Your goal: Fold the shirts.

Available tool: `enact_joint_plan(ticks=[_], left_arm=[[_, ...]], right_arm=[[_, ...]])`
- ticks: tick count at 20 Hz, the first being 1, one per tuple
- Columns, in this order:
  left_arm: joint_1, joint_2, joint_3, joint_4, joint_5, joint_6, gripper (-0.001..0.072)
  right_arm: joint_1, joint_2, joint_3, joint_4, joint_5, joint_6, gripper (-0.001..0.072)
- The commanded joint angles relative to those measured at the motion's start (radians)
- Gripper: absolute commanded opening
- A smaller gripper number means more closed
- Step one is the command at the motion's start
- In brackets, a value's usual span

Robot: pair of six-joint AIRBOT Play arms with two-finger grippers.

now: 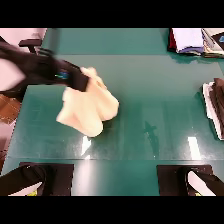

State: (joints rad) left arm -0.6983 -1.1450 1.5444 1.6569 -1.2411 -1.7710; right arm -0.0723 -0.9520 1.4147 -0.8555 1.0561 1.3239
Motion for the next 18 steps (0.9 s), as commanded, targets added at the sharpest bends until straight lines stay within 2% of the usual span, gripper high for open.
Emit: enact_joint_plan(ticks=[1, 2, 3, 6, 11, 13, 16, 18], left_arm=[[-0.058, -0.210, 0.008, -0.076, 0.117, 0.006, 0.0222], [-0.056, -0.249, 0.008, -0.074, 0.163, 0.019, 0.0505], [-0.042, -0.272, 0.008, -0.068, 0.195, 0.022, 0.0531], [0.082, -0.282, 0.008, -0.069, 0.202, 0.017, 0.0531], [0.337, -0.286, -0.031, -0.140, 0.036, 0.034, 0.0531], [0.404, -0.286, -0.133, -0.229, 0.048, 0.072, 0.0531], [0.456, -0.286, -0.345, -0.381, 0.148, 0.132, 0.0531], [0.460, -0.286, -0.447, -0.391, 0.215, 0.131, 0.0531]], right_arm=[[-0.042, 0.002, 0.000, 0.000, 0.037, 0.000, 0.0024], [-0.042, 0.002, 0.000, 0.000, 0.043, 0.000, 0.0024], [-0.042, 0.002, 0.000, -0.001, 0.047, 0.000, 0.0024], [-0.042, 0.000, 0.000, -0.003, 0.056, 0.000, 0.0024], [-0.041, 0.000, -0.002, -0.009, 0.091, 0.000, 0.0024], [-0.041, 0.000, -0.002, -0.009, 0.098, 0.000, 0.0024], [-0.041, -0.008, -0.002, -0.008, 0.103, 0.000, 0.0024], [-0.041, -0.027, -0.002, -0.003, 0.136, 0.000, 0.0024]])
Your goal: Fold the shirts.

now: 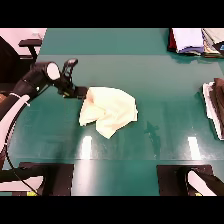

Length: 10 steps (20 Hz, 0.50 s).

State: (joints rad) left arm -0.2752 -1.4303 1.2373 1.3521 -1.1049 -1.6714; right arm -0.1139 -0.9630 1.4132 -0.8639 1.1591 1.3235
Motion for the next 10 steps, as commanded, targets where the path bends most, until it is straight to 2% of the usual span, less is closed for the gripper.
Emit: enact_joint_plan(ticks=[1, 7, 8, 9, 10], left_arm=[[0.037, -0.001, -0.175, -0.097, 0.104, 0.031, 0.0531], [0.034, -0.001, -0.218, -0.221, 0.155, 0.108, 0.0528], [0.034, -0.001, -0.218, -0.229, 0.155, 0.108, 0.0398], [0.034, -0.001, -0.218, -0.230, 0.154, 0.109, 0.0182], [0.034, 0.000, -0.218, -0.230, 0.154, 0.109, 0.0027]], right_arm=[[0.001, -0.029, 0.000, 0.010, 0.055, 0.000, 0.0024], [0.074, -0.099, 0.000, 0.007, 0.084, 0.000, 0.0024], [0.088, -0.110, 0.000, 0.007, 0.087, 0.000, 0.0024], [0.100, -0.122, 0.000, 0.007, 0.095, 0.000, 0.0024], [0.113, -0.135, 0.000, 0.006, 0.110, 0.000, 0.0024]])
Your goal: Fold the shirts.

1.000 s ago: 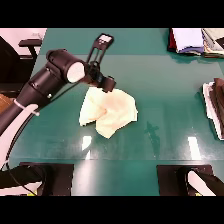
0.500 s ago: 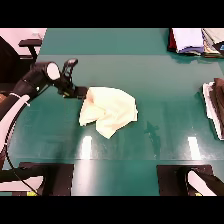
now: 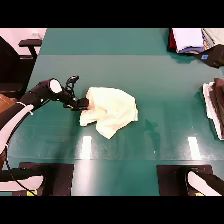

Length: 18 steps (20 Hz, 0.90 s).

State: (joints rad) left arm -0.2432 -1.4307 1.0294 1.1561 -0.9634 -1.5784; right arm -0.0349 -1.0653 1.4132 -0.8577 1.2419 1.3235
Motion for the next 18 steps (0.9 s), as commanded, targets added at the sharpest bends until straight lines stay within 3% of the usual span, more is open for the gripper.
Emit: enact_joint_plan(ticks=[1, 6, 7, 8, 9, 14, 18], left_arm=[[0.004, 0.003, -0.002, -0.027, 0.010, 0.016, 0.0026], [0.004, 0.054, 0.117, 0.052, 0.005, 0.017, 0.0026], [0.004, 0.058, 0.138, 0.055, 0.005, 0.019, 0.0026], [0.004, 0.058, 0.151, 0.055, 0.006, 0.028, 0.0026], [0.004, 0.058, 0.154, 0.055, 0.010, 0.042, 0.0026], [0.004, 0.053, 0.154, 0.059, 0.010, 0.042, 0.0026], [0.004, 0.053, 0.154, 0.076, 0.007, 0.042, 0.0026]], right_arm=[[0.042, -0.045, 0.000, -0.006, 0.049, 0.000, 0.0024], [0.085, -0.128, -0.142, -0.007, 0.157, 0.005, 0.0029], [0.101, -0.141, -0.210, -0.007, 0.154, 0.005, 0.0146], [0.122, -0.160, -0.287, -0.006, 0.146, 0.005, 0.0414], [0.153, -0.183, -0.356, 0.002, 0.128, 0.005, 0.0492], [0.360, -0.344, -0.534, 0.099, -0.073, 0.001, 0.0490], [0.438, -0.430, -0.512, 0.128, -0.171, -0.006, 0.0425]])
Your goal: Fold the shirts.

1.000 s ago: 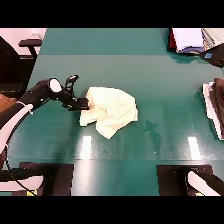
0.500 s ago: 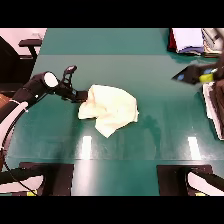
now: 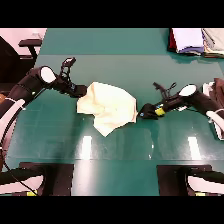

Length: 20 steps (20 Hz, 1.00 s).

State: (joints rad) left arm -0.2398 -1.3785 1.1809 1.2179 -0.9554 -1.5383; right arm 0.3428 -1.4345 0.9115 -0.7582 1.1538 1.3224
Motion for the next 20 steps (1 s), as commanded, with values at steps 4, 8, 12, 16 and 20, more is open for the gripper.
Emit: enact_joint_plan(ticks=[4, 8, 12, 16, 20], left_arm=[[0.000, 0.001, 0.002, 0.033, 0.002, 0.002, 0.0026], [0.000, 0.026, 0.021, 0.071, 0.005, 0.003, 0.0026], [0.000, 0.183, 0.128, 0.233, 0.005, 0.003, 0.0025], [0.000, 0.389, 0.280, 0.274, 0.004, 0.013, 0.0026], [0.000, 0.568, 0.399, 0.236, -0.003, 0.013, 0.0026]], right_arm=[[0.062, -0.083, 0.036, 0.030, -0.100, -0.005, 0.0207], [0.037, -0.074, 0.144, -0.039, -0.087, -0.005, 0.0023], [-0.069, 0.053, 0.373, -0.222, -0.013, 0.006, 0.0023], [-0.198, 0.218, 0.622, -0.265, 0.079, 0.006, 0.0023], [-0.296, 0.370, 0.791, -0.266, 0.149, 0.006, 0.0023]])
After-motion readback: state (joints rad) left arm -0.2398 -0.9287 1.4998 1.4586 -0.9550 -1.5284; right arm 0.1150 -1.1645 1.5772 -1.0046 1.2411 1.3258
